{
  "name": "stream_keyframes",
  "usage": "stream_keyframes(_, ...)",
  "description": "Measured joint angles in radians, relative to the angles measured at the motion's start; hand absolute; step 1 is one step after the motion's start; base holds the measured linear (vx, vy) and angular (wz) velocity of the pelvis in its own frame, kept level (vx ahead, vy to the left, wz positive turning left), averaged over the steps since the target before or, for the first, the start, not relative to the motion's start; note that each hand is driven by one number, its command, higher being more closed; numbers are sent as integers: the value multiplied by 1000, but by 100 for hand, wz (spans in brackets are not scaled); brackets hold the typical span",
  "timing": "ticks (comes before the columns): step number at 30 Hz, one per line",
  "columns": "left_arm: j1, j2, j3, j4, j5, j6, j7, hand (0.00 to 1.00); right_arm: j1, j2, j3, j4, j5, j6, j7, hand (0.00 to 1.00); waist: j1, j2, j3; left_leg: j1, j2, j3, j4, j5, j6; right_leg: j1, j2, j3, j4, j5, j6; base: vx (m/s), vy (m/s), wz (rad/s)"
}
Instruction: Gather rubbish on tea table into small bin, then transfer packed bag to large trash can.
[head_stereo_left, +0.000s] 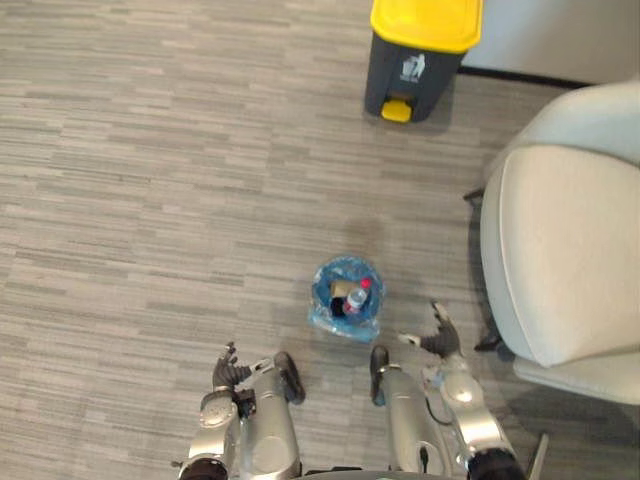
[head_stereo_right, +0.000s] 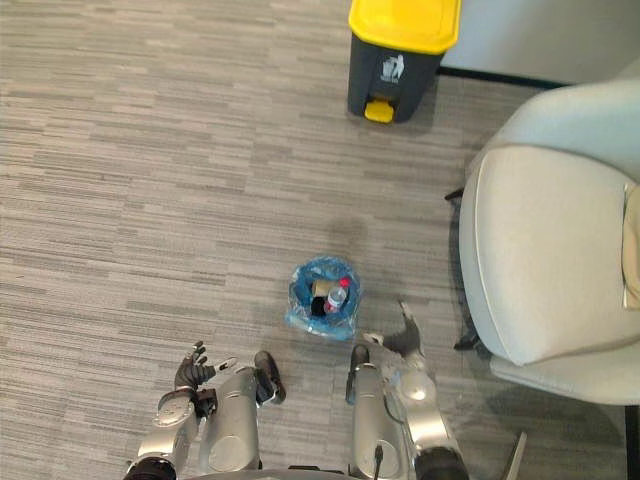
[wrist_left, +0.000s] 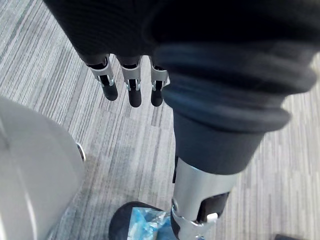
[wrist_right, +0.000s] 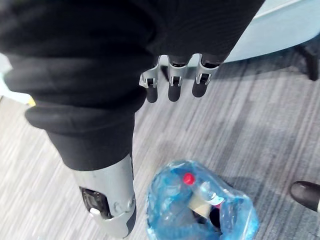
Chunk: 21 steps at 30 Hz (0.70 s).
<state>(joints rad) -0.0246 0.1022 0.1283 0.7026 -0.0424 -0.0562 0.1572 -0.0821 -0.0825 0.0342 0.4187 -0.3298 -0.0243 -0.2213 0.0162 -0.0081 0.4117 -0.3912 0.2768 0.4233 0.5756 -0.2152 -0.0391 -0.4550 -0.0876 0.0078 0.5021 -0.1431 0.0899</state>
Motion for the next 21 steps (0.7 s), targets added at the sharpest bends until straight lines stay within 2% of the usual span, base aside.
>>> stream_keyframes(7, -191, 23, -19, 62, 13, -35, 38, 0, -275, -93, 130, 147, -154, -8, -40, 0, 1, 14, 68, -201, 4, -15, 116, -28, 40, -187, -4, 42, 49, 50, 27, -125, 66, -13)
stream_keyframes(9, -229, 23, -18, 59, 8, -42, 47, 0, -330, -108, 156, 145, -171, -9, -46, 0, 0, 19, 83, -280, 13, -37, 178, -49, 41, -263, -3, 44, 104, 45, 28, -170, 8, 2)
stream_keyframes(11, -303, 20, -16, 50, 0, -43, 67, 0, -409, -137, 180, 132, -215, -2, -70, 0, 1, 29, 108, -434, 21, -65, 284, -76, 58, -413, -17, 37, 227, 12, 30, -159, -9, 23)
stream_keyframes(12, -323, 20, -14, 46, -7, -43, 68, 0, -433, -142, 180, 132, -229, 2, -75, 0, 1, 30, 123, -468, 22, -71, 309, -85, 54, -447, -21, 37, 258, 3, 32, -167, -30, 31)
stream_keyframes(13, -360, 17, -6, 29, -27, -44, 76, 0, -482, -151, 183, 132, -266, 18, -94, 0, 4, 30, 137, -563, 26, -83, 364, -91, 62, -545, -24, 40, 322, -13, 24, -160, -55, 18)
stream_keyframes(15, -392, 17, 1, 15, -38, -44, 90, 0, -534, -164, 198, 135, -288, 38, -108, 0, 10, 30, 142, -674, 36, -94, 423, -96, 71, -655, -26, 43, 387, -21, 26, -137, -79, 15)
stream_keyframes(16, -417, 18, 21, -12, -51, -52, 98, 0, -572, -176, 203, 141, -308, 51, -110, 0, 24, 31, 143, -744, 39, -101, 466, -98, 75, -728, -29, 49, 438, -24, 32, -82, -67, 13)
stream_keyframes(19, -437, 21, 43, -51, -77, -66, 112, 0, -622, -183, 213, 178, -310, 69, -111, 0, 27, 34, 144, -840, 38, -122, 533, -101, 83, -823, -41, 52, 519, -40, 33, -72, -30, 16)
stream_keyframes(20, -439, 24, 56, -74, -85, -75, 112, 0, -639, -189, 212, 190, -310, 73, -112, 100, 29, 34, 144, -872, 37, -126, 548, -102, 83, -854, -49, 51, 539, -43, 32, -72, -18, 22)
stream_keyframes(21, -443, 20, 68, -87, -97, -81, 112, 0, -653, -196, 213, 207, -310, 73, -111, 100, 31, 35, 144, -896, 36, -128, 556, -102, 83, -878, -54, 51, 551, -44, 31, -72, -17, 16)
